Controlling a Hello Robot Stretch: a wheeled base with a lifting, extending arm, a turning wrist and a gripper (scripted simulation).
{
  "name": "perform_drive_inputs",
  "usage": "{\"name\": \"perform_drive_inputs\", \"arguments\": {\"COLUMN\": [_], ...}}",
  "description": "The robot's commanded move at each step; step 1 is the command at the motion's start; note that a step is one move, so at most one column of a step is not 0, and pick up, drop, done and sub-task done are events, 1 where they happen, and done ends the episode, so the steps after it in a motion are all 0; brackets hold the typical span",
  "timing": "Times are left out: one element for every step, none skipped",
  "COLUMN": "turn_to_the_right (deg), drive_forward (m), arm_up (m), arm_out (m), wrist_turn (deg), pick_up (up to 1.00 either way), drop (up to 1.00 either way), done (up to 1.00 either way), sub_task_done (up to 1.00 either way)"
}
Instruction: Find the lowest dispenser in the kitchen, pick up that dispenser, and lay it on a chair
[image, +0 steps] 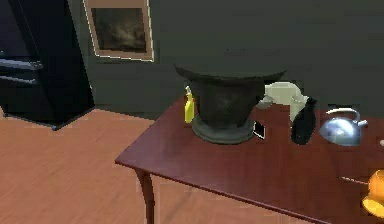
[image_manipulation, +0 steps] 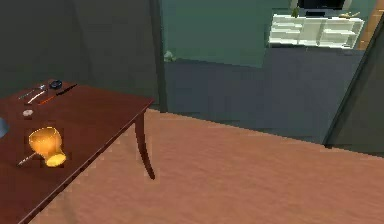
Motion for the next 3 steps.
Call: {"name": "perform_drive_inputs", "arguments": {"turn_to_the_right": [12.0, 0.0, -45.0], "drive_forward": [0.00, 0.35, 0.00], "arm_up": [0.00, 0.00, 0.00], "arm_out": [0.00, 0.00, 0.00], "wrist_turn": [0.0, 0.0, 0.0], "pick_up": [0.00, 0.00, 0.00], "drop": [0.00, 0.00, 0.00], "done": [0.00, 0.00, 0.00], "sub_task_done": [0.00, 0.00, 0.00]}}
